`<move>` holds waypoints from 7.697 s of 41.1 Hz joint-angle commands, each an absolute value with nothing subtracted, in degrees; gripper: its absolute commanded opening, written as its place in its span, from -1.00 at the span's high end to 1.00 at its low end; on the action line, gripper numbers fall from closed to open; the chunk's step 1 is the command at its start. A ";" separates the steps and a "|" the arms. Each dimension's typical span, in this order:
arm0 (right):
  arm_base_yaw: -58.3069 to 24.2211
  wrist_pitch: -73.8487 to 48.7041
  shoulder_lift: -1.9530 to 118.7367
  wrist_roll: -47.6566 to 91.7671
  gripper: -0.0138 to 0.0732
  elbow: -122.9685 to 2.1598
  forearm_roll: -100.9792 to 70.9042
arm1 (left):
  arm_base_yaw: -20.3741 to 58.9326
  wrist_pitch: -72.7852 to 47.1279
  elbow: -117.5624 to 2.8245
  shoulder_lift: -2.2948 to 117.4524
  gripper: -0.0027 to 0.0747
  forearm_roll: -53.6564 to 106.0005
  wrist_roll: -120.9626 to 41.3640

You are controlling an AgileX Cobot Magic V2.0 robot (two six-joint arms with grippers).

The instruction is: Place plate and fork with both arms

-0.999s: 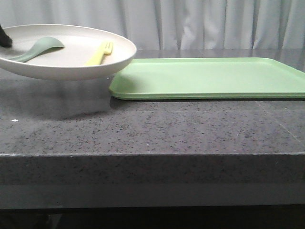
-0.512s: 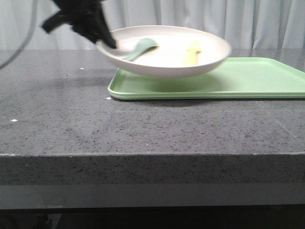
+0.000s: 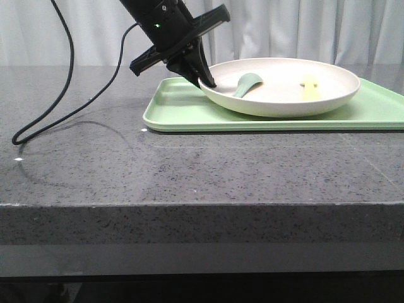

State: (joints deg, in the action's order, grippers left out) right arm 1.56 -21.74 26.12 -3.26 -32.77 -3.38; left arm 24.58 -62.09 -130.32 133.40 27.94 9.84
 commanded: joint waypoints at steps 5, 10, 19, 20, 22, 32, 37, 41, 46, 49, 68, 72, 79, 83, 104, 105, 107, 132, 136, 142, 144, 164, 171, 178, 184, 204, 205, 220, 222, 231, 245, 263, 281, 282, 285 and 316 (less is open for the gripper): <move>1.79 -17.44 26.82 -3.17 -0.78 -34.87 -3.34 | 25.40 -59.13 -132.66 129.20 0.61 30.71 10.95; 1.79 -17.44 26.82 -3.17 -0.78 -34.87 -3.34 | 25.40 -59.93 -132.66 129.20 0.20 30.81 10.42; 1.79 -17.44 26.82 -3.17 -0.78 -34.87 -3.34 | 24.72 -69.51 -137.44 128.13 -0.03 30.28 5.86; 1.79 -17.44 26.82 -3.17 -0.78 -34.87 -3.34 | 24.62 -70.67 -138.42 128.16 -0.02 30.01 5.77; 1.79 -17.44 26.82 -3.17 -0.78 -34.87 -3.34 | 24.34 -72.85 -140.83 128.11 -0.02 29.35 5.77; 1.79 -17.44 26.82 -3.17 -0.78 -34.87 -3.34 | 24.35 -72.85 -143.79 124.72 0.39 27.57 5.35; 1.79 -17.44 26.82 -3.17 -0.78 -34.87 -3.34 | 24.61 -72.85 -142.30 121.30 0.90 26.89 0.00; 1.79 -17.44 26.82 -3.17 -0.78 -34.87 -3.34 | 24.61 -72.85 -138.26 117.14 0.98 24.43 -1.61; 1.79 -17.44 26.82 -3.17 -0.78 -34.87 -3.34 | 24.61 -72.85 -130.20 110.79 0.98 17.54 -1.61; 1.79 -17.44 26.82 -3.17 -0.78 -34.87 -3.34 | 24.61 -71.72 -123.94 106.37 0.98 13.83 -1.61; 1.79 -17.38 26.82 -3.17 -0.78 -34.87 -3.34 | 15.24 -42.41 -78.79 73.77 0.98 10.15 -1.51; 1.79 -17.38 26.82 -3.17 -0.78 -34.87 -3.34 | 13.75 -35.86 -69.99 67.44 0.98 9.14 -1.73; 1.79 -17.38 26.82 -3.17 -0.78 -34.87 -3.34 | 13.65 -21.64 -53.80 52.93 0.98 6.74 -1.73; 1.79 -17.38 26.82 -3.17 -0.78 -34.87 -3.34 | 13.65 -17.54 -46.43 45.04 0.98 6.74 -1.73; 0.31 -15.59 36.50 -3.17 -0.78 -38.59 -5.33 | 13.65 -16.46 -24.96 10.15 0.98 6.74 -1.73; -0.19 -15.74 38.01 -3.17 -0.78 -39.47 -5.99 | 13.65 -16.46 -24.84 9.73 0.98 6.74 -1.73; -1.84 -16.09 42.28 -3.17 -0.78 -41.63 -7.05 | 13.65 -16.35 -24.75 9.45 0.98 6.74 -1.73; -15.54 -37.53 85.21 -7.02 -0.78 -79.45 -8.11 | 13.65 -16.45 -24.75 9.45 0.98 6.74 -1.73; -12.74 -42.00 91.07 -8.91 -0.78 -84.54 -8.11 | 13.65 -16.45 -24.75 9.45 0.98 6.74 -1.73; -10.79 -43.42 96.47 -9.06 -0.78 -87.29 -8.11 | 13.65 -16.45 -24.75 9.45 0.98 6.74 -1.73; -10.79 -43.24 97.86 -9.06 -0.78 -87.40 -8.11 | 13.65 -16.45 -24.75 9.45 0.98 6.74 -1.73; -11.12 -41.28 102.82 -9.00 -0.78 -87.47 -8.11 | 13.65 -16.45 -24.75 9.45 0.98 6.74 -1.73; -11.12 -41.96 103.43 -9.00 -0.77 -87.47 -8.11 | 13.65 -16.45 -24.75 9.45 0.98 6.74 -1.73; -11.12 -42.68 103.36 -9.00 -0.48 -87.58 -8.11 | 13.65 -16.45 -24.75 9.45 0.98 6.74 -1.73; -11.12 -43.01 103.36 -9.00 0.06 -87.58 -8.11 | 13.65 -16.45 -24.75 9.45 0.98 6.74 -1.73; -11.06 -42.86 100.64 -9.00 0.60 -87.69 -8.11 | 13.65 -16.45 -24.75 9.45 0.98 6.74 -1.73; -10.98 -42.77 100.08 -9.00 0.60 -87.69 -8.11 | 13.65 -16.45 -24.75 9.45 0.98 6.74 -1.73; -1.76 -43.01 93.68 -7.25 0.60 -87.71 -7.30 | 13.65 -16.45 -24.75 9.45 0.98 6.74 -1.73; -0.39 -43.17 93.76 -6.69 0.60 -87.52 -7.19 | 13.65 -16.45 -24.75 9.45 0.98 6.74 -1.73; 2.55 -43.19 97.48 -3.31 0.60 -87.39 -6.72 | 13.65 -16.45 -24.75 9.45 0.98 6.74 -1.73; 2.55 -44.01 102.11 -2.71 0.47 -87.39 -5.11 | 13.65 -16.45 -24.75 9.45 0.98 6.74 -1.73; 2.55 -46.88 100.29 -2.71 -0.20 -90.35 -4.59 | 13.65 -16.45 -24.75 9.45 0.98 6.74 -1.73; 1.99 -43.12 82.62 -1.84 0.52 -79.18 -4.59 | 13.65 -16.45 -24.75 9.45 0.98 6.84 -1.73; 1.92 -42.15 81.44 -1.42 0.57 -77.63 -4.59 | 13.65 -16.45 -24.75 9.45 0.98 6.84 -1.73; 1.86 -38.10 76.78 -1.03 0.69 -71.91 -4.59 | 13.65 -16.45 -24.75 9.45 0.98 6.84 -1.73; 1.35 -15.65 21.89 1.68 0.83 -26.56 -4.59 | 13.65 -16.45 -24.75 9.45 0.98 6.84 -1.73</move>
State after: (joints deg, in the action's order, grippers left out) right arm 1.43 -21.61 25.65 0.83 -27.56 -5.04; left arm 13.73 -21.22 -23.34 8.79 6.56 -1.63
